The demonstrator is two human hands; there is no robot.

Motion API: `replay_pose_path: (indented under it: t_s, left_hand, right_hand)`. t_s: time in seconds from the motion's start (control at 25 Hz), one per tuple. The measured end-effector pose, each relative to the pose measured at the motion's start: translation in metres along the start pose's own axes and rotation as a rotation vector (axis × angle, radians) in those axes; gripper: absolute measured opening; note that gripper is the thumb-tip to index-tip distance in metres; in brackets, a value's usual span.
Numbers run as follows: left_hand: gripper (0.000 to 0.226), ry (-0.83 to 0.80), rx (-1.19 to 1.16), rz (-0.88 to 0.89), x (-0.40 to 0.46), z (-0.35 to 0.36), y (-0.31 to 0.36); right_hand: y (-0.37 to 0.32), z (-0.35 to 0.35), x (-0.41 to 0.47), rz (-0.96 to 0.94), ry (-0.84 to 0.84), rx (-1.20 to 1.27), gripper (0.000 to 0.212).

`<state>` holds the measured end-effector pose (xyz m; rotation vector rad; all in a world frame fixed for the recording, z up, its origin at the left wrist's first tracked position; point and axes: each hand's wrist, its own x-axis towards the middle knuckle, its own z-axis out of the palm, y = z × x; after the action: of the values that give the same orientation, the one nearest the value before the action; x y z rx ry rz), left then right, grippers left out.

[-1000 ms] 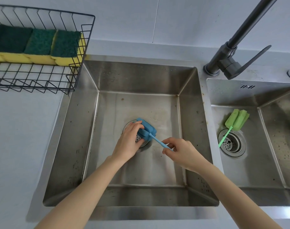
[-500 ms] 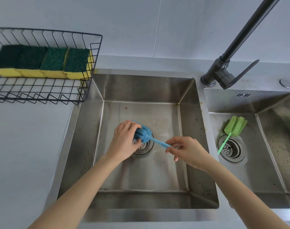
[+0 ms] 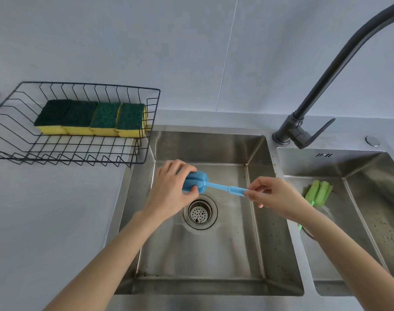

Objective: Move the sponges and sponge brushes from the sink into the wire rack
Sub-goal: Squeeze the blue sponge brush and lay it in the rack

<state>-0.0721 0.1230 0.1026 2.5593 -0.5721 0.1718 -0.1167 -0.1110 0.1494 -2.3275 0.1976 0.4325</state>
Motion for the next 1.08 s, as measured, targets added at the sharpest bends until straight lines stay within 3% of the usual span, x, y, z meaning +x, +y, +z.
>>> replay_pose_path:
  t_s: [0.4, 0.72, 1.08]
  left_hand:
    - [0.032, 0.064, 0.054, 0.012, -0.003, -0.09, -0.033]
    - [0.032, 0.16, 0.057, -0.035, -0.003, -0.142, -0.084]
    - [0.041, 0.053, -0.031, -0.152, 0.019, -0.139, -0.136]
  right_hand:
    - [-0.063, -0.007, 0.004, -0.134, 0.09, 0.032, 0.008]
    - [-0.115, 0.007, 0.031, -0.232, 0.159, 0.214, 0.021]
    - [-0.154, 0.032, 0.084, -0.168, 0.181, 0.429, 0.013]
